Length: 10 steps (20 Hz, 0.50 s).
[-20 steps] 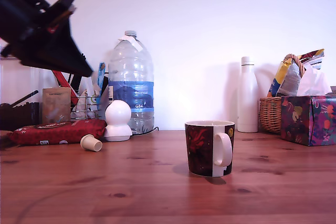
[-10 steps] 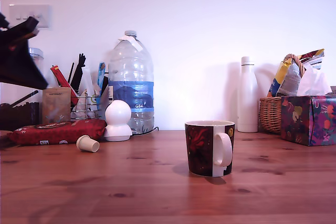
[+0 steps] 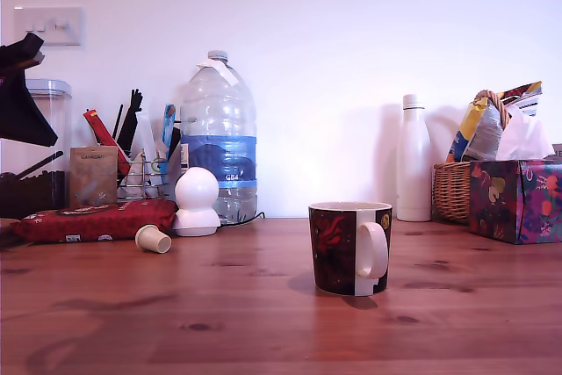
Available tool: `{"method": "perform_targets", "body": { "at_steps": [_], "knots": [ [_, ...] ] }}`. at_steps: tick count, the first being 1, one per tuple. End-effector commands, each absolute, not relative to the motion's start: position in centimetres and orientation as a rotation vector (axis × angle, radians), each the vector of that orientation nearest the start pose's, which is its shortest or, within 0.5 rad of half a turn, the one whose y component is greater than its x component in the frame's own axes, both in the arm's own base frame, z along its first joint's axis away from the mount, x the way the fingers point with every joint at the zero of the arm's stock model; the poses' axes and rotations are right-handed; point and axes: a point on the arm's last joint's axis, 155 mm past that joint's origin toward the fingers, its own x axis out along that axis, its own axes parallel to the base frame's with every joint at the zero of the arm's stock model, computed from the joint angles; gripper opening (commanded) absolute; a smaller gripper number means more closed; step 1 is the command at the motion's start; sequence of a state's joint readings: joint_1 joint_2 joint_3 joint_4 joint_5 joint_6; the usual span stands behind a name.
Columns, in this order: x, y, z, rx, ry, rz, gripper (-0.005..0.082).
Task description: Pick up the coffee capsules from the table one by one and drop them inside the nearest coffee cup
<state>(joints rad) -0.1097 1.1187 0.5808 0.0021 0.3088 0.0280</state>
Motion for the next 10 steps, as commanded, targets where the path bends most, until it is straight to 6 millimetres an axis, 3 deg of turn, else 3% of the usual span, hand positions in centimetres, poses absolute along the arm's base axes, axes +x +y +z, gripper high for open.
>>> {"method": "perform_targets", "body": {
  "at_steps": [1,4,5,7,8,10],
  "knots": [
    [34.4,-9.6,14.1,0.024,0.512,-0.438,-0.0003],
    [34.4,-10.3,14.5,0.091,0.475,-0.497,0.0125],
    [34.4,-10.7,14.7,0.087,0.463,-0.519,0.0218],
    [34.7,-11.0,14.6,0.077,0.458,-0.530,0.0571],
    [34.6,-11.7,14.2,0.069,0.462,-0.570,0.0677],
    [34.5,-13.2,13.7,0.095,0.443,-0.674,0.0715]
  ]
}}
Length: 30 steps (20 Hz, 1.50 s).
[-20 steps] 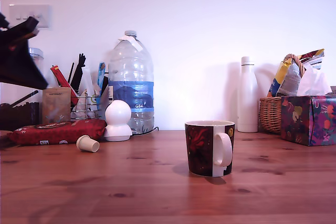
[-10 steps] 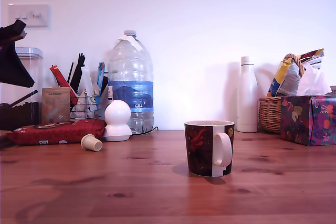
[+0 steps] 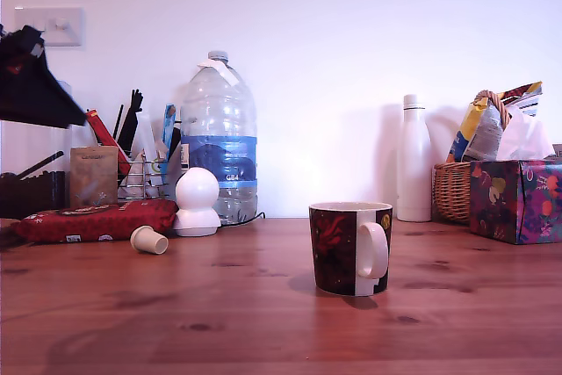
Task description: Pick up the coffee capsules from the table one by one and drop them inside the nearest coffee cup
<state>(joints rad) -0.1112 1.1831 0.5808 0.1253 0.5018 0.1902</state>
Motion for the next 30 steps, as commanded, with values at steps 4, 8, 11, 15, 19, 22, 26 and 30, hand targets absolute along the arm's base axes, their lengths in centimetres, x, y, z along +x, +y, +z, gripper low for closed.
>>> {"method": "perform_targets", "body": {
  "at_steps": [4,8,11,15,19,22,26,30],
  "knots": [
    [36.3,-13.5,12.6,0.121,0.408,-0.685,0.0715],
    [37.5,-13.4,10.3,0.115,0.432,-0.669,0.0753],
    [38.0,-13.3,8.0,0.113,0.473,-0.665,0.0762],
    [39.9,-12.8,7.9,0.131,0.410,-0.621,0.0766],
    [41.3,-12.7,6.1,0.128,0.427,-0.610,0.0788],
    [42.9,-12.8,5.4,0.131,0.431,-0.611,0.0788],
    [44.9,-12.8,5.8,0.143,0.390,-0.601,0.0788],
    [46.6,-12.9,5.2,0.125,0.393,-0.593,0.0788]
  ]
}}
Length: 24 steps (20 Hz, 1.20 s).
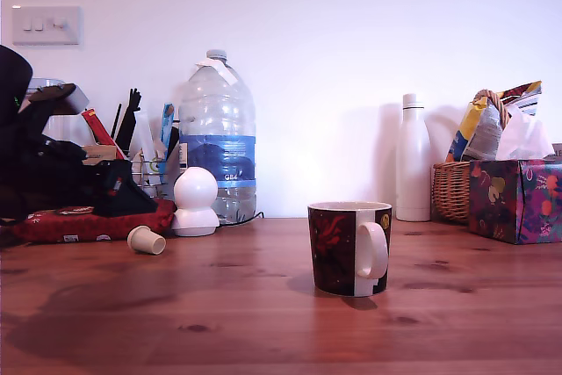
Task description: Pick up the coffee capsules from the table one by one and drop them inside the nearest coffee cup
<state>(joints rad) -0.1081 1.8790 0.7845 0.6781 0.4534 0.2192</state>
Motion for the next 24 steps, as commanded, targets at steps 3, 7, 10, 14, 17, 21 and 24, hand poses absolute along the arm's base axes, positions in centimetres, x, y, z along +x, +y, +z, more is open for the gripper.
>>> {"method": "perform_targets", "body": {
  "at_steps": [3,7,10,14,17,21,24],
  "knots": [
    [47.8,-13.1,4.7,0.123,0.394,-0.593,0.0788],
    [49.6,-13.1,4.4,0.123,0.386,-0.590,0.0788],
    [50.5,-13.2,4.2,0.122,0.383,-0.589,0.0788],
    [51.4,-13.1,3.4,0.120,0.390,-0.587,0.0788],
    [52.1,-12.8,2.8,0.117,0.392,-0.580,0.0788],
    [52.5,-12.7,2.1,0.115,0.399,-0.581,0.0785],
    [52.5,-12.8,2.1,0.119,0.400,-0.583,0.0785]
  ]
}}
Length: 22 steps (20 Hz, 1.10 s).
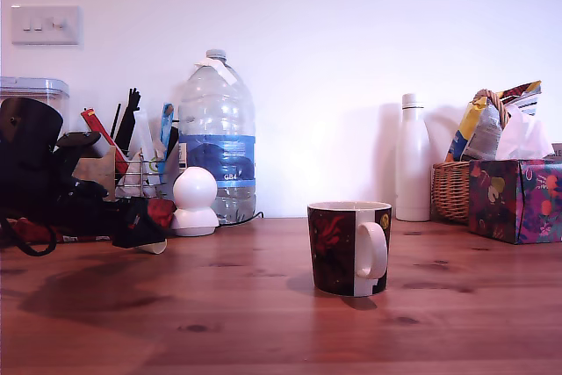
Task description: Pick up the coffee capsules from the table one by one and drop them inside the nearest coffee cup
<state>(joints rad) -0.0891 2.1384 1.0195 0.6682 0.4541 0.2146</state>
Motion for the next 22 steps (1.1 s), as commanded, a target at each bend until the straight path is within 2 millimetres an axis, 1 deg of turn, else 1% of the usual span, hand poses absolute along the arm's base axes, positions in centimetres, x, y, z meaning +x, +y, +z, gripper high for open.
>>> {"method": "perform_targets", "body": {
  "at_steps": [1,4,5,6,8,11,12,13,17,22],
  "knots": [
    [52.4,-12.9,2.1,0.123,0.401,-0.585,0.0784],
    [52.5,-12.8,1.9,0.146,0.403,-0.572,0.0778],
    [52.5,-12.7,1.6,0.153,0.416,-0.570,0.0761],
    [52.5,-12.7,1.5,0.151,0.428,-0.568,0.0717],
    [52.7,-13.0,1.3,0.150,0.448,-0.572,0.0572],
    [53.2,-13.0,1.7,0.154,0.441,-0.574,0.0295],
    [53.2,-13.0,1.7,0.157,0.442,-0.575,0.0234],
    [53.1,-13.0,1.5,0.163,0.448,-0.578,0.0210],
    [52.5,-13.1,0.6,0.168,0.488,-0.594,0.0203],
    [52.3,-13.1,0.4,0.169,0.494,-0.599,0.0195]
  ]
}}
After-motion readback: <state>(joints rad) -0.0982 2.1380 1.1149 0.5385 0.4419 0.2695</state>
